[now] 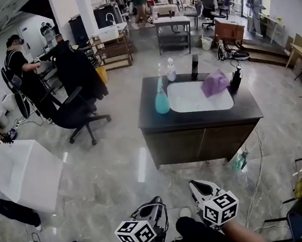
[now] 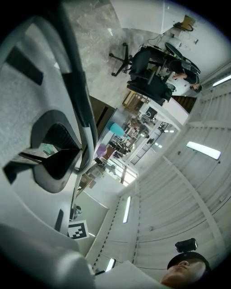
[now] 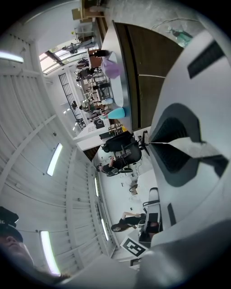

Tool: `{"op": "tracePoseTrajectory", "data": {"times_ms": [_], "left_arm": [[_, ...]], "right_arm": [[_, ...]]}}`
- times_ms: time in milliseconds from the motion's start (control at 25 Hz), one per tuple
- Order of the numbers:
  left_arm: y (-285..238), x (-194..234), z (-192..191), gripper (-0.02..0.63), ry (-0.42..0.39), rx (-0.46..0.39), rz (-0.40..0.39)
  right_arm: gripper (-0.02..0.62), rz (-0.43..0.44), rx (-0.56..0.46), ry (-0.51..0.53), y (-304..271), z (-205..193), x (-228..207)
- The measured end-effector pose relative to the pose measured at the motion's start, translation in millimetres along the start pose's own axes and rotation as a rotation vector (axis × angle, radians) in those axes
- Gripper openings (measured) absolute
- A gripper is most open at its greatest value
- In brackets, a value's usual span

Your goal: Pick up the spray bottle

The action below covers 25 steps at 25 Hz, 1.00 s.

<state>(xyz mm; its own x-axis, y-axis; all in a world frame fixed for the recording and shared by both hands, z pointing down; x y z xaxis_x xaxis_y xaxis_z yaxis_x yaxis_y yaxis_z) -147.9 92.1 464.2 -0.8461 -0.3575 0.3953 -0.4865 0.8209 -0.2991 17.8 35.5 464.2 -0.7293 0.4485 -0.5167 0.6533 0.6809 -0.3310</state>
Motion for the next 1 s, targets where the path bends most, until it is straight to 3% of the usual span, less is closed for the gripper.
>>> {"op": "tracePoseTrajectory", "data": {"times_ms": [480, 1000], "left_arm": [[-93.1, 8.0, 38.9, 0.009, -0.008, 0.019, -0.017], [-153.9, 21.8, 69.4, 0.008, 0.020, -0.053, 0.004]], "right_arm": [[0.008, 0.021, 0.018, -0.007, -52.7, 55.0, -58.7], [0.008, 0.037, -0.019, -0.005, -77.0, 91.0, -100.8]]}}
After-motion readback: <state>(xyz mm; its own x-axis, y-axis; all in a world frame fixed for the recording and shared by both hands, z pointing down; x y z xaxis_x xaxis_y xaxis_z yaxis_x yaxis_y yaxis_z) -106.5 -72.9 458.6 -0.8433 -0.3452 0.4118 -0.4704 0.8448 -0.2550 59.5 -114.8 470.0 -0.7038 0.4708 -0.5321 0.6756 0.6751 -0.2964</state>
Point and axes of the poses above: the fingertips, and each gripper's own axes: y backward along the fingers, x to its left, z out of its top, the point moved 4 cm from there along y, backward along the fingers, and after that the axes turned 13 degrees about -y, right-handed, at the moved point
